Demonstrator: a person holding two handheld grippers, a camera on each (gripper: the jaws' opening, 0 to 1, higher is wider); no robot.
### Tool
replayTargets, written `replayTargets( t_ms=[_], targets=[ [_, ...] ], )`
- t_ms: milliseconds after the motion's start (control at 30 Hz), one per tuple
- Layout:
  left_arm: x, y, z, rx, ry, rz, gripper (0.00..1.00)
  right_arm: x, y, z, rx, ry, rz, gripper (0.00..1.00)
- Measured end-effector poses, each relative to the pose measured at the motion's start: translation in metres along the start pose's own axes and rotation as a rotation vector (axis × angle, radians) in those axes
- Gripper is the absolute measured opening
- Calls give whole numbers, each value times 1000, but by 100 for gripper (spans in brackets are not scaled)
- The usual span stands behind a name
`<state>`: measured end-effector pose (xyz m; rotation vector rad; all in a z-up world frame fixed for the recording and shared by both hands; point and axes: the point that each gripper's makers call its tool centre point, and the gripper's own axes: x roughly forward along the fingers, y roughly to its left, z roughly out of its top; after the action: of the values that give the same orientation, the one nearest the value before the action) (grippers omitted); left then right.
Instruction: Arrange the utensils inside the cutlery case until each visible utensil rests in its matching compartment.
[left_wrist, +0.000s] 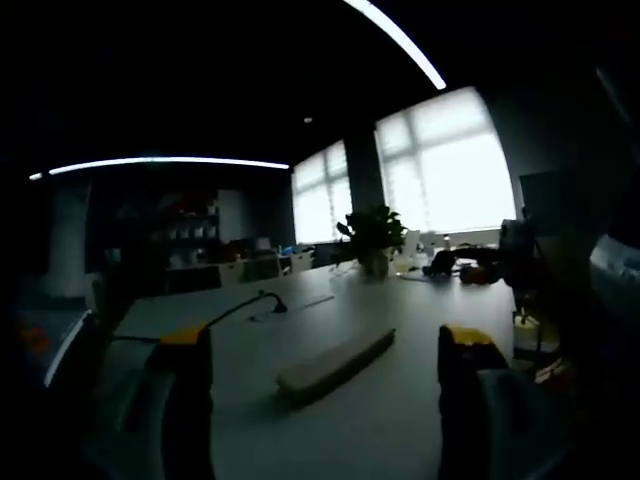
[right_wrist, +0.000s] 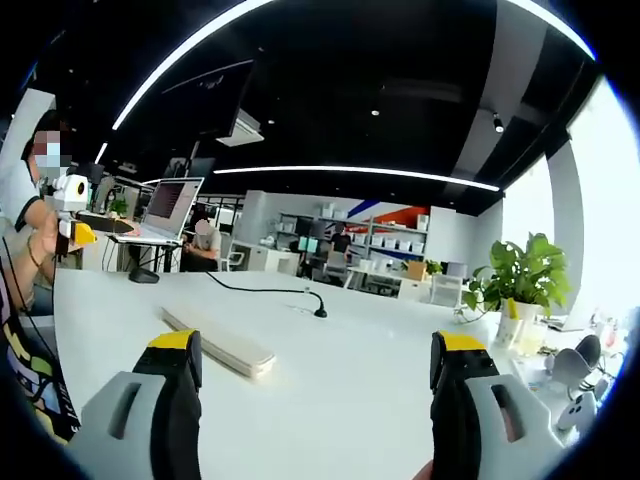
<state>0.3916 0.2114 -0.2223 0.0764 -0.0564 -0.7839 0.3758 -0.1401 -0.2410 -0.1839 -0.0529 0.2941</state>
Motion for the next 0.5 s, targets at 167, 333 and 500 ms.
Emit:
replayTargets(
  t_ms=[167, 333, 500],
  targets=[
    [-2, -1, 1, 0, -3, 3, 100, -6, -9, -3, -28, 23, -38, 99],
    [-2, 0, 3, 6, -2, 10, 100, -4, -8, -2, -9, 20, -28, 99],
    [-1, 1, 3, 5, -1, 9, 100, -2, -6, -2, -3, 23, -19, 99]
  ],
)
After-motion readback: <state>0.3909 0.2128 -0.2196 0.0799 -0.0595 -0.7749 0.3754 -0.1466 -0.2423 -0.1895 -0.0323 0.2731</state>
